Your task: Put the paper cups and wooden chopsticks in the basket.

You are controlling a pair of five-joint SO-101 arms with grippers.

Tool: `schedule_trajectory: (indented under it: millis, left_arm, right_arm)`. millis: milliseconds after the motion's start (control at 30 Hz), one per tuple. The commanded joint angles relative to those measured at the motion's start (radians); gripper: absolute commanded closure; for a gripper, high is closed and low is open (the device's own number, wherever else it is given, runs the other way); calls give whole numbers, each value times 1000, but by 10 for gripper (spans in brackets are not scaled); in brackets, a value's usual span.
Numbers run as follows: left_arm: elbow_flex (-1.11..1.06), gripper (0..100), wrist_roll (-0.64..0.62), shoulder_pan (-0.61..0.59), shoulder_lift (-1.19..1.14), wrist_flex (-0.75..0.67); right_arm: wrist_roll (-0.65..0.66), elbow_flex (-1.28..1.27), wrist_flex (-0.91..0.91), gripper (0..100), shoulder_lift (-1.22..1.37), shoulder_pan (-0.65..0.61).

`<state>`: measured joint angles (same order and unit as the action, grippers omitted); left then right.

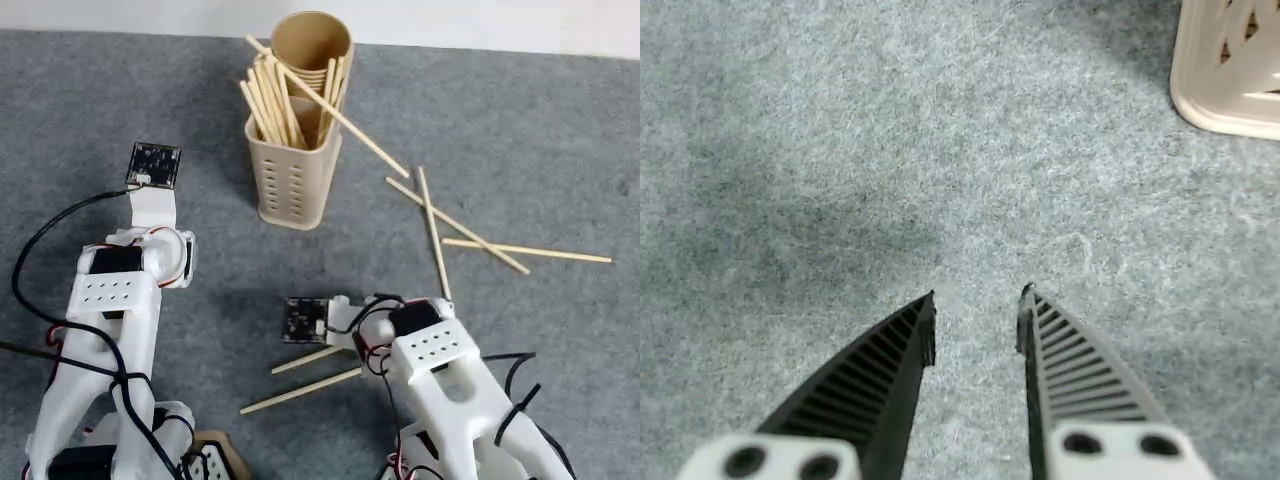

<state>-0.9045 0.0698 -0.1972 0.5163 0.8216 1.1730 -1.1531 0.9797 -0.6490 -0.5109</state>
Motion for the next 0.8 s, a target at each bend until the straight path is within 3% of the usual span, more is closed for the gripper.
schedule_trajectory:
  millis: [0,200,367,600,767]
  left_arm:
    - [4,835,6,-10,30,-15]
    - [4,835,6,-10,30,-15]
    - [4,835,6,-10,30,-15]
    - [4,835,6,-10,30,-15]
    - [4,835,8,-10,30,-15]
  right_arm:
    - [-12,-10,-74,709,21,-2]
    - [-17,-10,-120,709,199,-1]
    - [-17,84,4,709,163,-1]
    - [-14,302,326,709,56,-7]
    - [-11,252,377,704,48,-7]
